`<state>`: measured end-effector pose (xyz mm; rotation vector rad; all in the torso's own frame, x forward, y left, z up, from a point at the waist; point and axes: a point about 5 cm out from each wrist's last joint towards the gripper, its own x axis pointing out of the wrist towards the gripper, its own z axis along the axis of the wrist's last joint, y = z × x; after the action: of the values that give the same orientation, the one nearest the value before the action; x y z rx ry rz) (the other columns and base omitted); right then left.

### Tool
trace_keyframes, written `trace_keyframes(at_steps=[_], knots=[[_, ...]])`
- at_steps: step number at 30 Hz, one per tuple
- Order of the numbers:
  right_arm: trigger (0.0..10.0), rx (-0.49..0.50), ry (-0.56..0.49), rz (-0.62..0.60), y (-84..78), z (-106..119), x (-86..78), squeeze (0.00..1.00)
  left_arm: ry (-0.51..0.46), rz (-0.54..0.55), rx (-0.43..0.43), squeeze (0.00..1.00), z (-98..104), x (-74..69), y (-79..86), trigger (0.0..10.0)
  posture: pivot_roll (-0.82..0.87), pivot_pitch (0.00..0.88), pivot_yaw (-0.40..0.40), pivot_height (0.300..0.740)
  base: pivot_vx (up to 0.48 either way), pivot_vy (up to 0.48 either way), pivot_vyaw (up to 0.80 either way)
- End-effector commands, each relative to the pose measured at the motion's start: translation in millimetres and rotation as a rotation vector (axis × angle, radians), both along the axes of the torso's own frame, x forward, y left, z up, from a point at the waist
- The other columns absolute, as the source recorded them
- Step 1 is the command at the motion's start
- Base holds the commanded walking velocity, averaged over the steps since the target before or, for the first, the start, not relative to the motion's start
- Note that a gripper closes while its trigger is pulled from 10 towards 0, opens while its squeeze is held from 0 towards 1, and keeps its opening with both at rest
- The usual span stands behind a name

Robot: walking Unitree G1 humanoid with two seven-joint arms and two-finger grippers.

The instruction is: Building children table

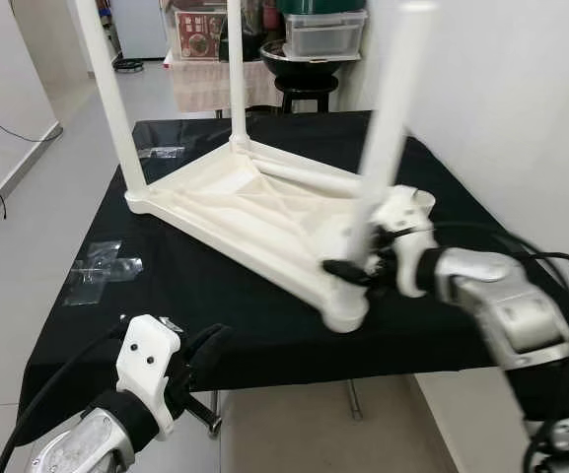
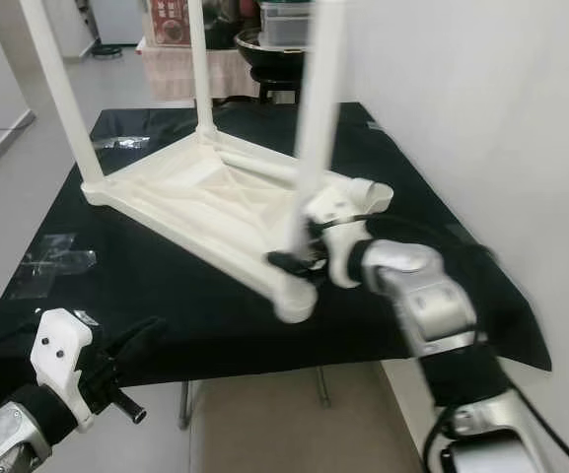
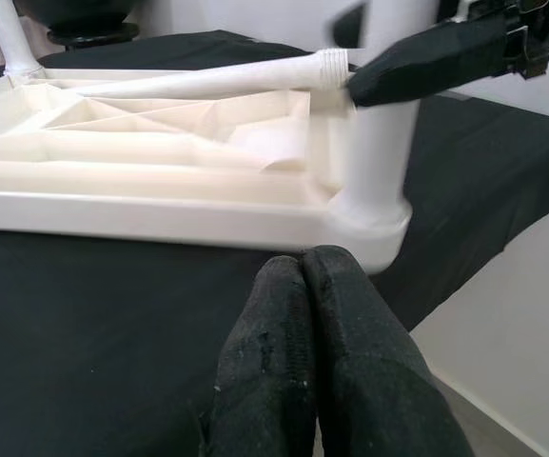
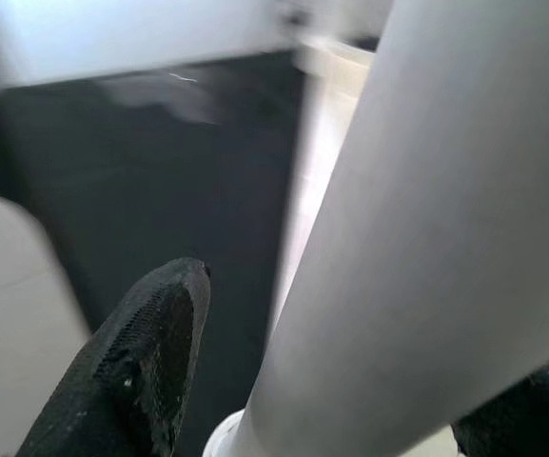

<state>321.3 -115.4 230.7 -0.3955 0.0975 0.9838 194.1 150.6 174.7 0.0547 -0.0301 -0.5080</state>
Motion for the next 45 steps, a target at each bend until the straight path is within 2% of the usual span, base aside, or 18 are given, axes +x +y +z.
trace_keyframes(at_steps=[1, 2, 3, 6, 7, 11, 12, 13, 15, 17, 18, 20, 22, 23, 27, 34, 39, 45], knots=[[10.0, -0.009, -0.010, 0.165, 39.8, -1, -15.8, 0.00, 0.007, -0.007, -0.004, 0.00, -1, -2.3, -1.3, 10.0, 0.05, 0.080, -0.070, 0.740, 0.000, 0.000, 0.00], [10.0, -0.009, -0.010, 0.165, 39.8, -1, -15.8, 0.00, 0.007, -0.007, -0.004, 0.00, -1, -2.3, -1.3, 10.0, 0.05, 0.080, -0.070, 0.740, 0.000, 0.000, 0.00], [10.0, -0.003, -0.017, 0.209, 56.8, -2, -21.3, 0.00, 0.006, -0.006, -0.005, 0.00, -1, -2.7, -1.7, 10.0, 0.05, 0.080, -0.071, 0.740, 0.000, 0.000, 0.00], [10.0, 0.010, -0.016, 0.245, 70.0, -3, -26.3, 0.00, 0.005, -0.006, -0.005, 0.00, -1, -3.3, -2.4, 10.0, 0.06, 0.081, -0.076, 0.740, 0.000, 0.000, 0.00], [10.0, 0.021, -0.013, 0.258, 83.8, -6, -27.0, 0.00, 0.004, -0.004, -0.005, 0.00, 0, -4.0, -3.1, 10.0, 0.06, 0.082, -0.081, 0.740, 0.000, 0.000, 0.00], [10.0, 0.004, -0.019, 0.226, 92.6, -12, -22.2, 0.00, 0.002, -0.002, -0.004, 0.00, -1, -4.8, -3.8, 10.0, 0.07, 0.081, -0.084, 0.740, 0.000, 0.000, 0.00], [10.0, -0.001, -0.011, 0.164, 94.8, -17, -13.6, 0.00, 0.001, 0.000, -0.004, 0.00, -1, -5.7, -4.5, 10.0, 0.07, 0.080, -0.087, 0.740, 0.000, 0.000, 0.00], [10.0, -0.007, -0.010, 0.105, 90.5, -20, -5.0, 0.00, 0.001, 0.001, -0.005, 0.00, -1, -6.5, -5.3, 10.0, 0.07, 0.081, -0.091, 0.740, 0.000, 0.000, 0.00], [10.0, -0.007, -0.010, 0.105, 90.5, -20, -5.0, 0.00, 0.001, 0.001, -0.005, 0.00, -1, -6.5, -5.3, 10.0, 0.07, 0.081, -0.091, 0.740, 0.000, 0.000, 0.00], [10.0, -0.013, -0.012, 0.066, 72.5, -21, 2.9, 0.00, 0.002, 0.000, -0.009, 0.00, -1, -7.0, -7.1, 10.0, 0.04, 0.072, -0.093, 0.740, 0.000, 0.000, 0.00], [10.0, -0.013, -0.012, 0.066, 72.5, -21, 2.9, 0.00, 0.002, 0.000, -0.009, 0.00, -1, -7.0, -7.1, 10.0, 0.04, 0.072, -0.093, 0.740, 0.000, 0.000, 0.00], [10.0, -0.004, -0.041, 0.124, 56.6, -17, -1.9, 0.00, 0.005, -0.008, -0.019, 0.00, -2, -6.3, -8.1, 10.0, 0.03, 0.068, -0.088, 0.740, 0.000, 0.000, 0.00], [10.0, 0.004, -0.057, 0.151, 51.9, -14, -4.7, 0.00, 0.007, -0.011, -0.022, 0.00, -3, -5.8, -8.4, 10.0, 0.03, 0.068, -0.088, 0.740, 0.000, 0.000, 0.00], [10.0, 0.065, -0.075, 0.166, 48.3, -9, -8.1, 0.00, 0.009, -0.014, -0.023, 0.00, -3, -5.3, -8.1, 10.0, 0.03, 0.064, -0.084, 0.740, 0.000, 0.000, 0.00], [10.0, 0.135, -0.123, 0.189, 38.6, -6, -15.4, 0.00, 0.010, -0.008, -0.024, 0.00, -3, -4.5, -6.9, 10.0, 0.03, 0.066, -0.079, 0.740, 0.000, 0.000, 0.00], [10.0, 0.155, -0.140, 0.175, 20.9, -14, -19.5, 0.00, -0.009, 0.051, -0.036, 0.00, 1, -1.4, -1.6, 10.0, 0.04, 0.072, -0.075, 0.740, 0.000, 0.000, 0.00], [10.0, 0.082, -0.103, 0.044, 0.7, -29, -1.2, 0.00, -0.052, 0.157, -0.060, 0.00, 7, 4.8, 8.2, 10.0, 0.05, 0.075, -0.063, 0.740, 0.000, 0.000, 0.00], [10.0, -0.013, -0.117, -0.036, -18.8, -39, 3.5, 0.00, -0.062, 0.185, -0.050, 0.00, 9, 7.4, 12.6, 10.0, 0.05, 0.078, -0.056, 0.740, 0.000, 0.000, 0.00]])
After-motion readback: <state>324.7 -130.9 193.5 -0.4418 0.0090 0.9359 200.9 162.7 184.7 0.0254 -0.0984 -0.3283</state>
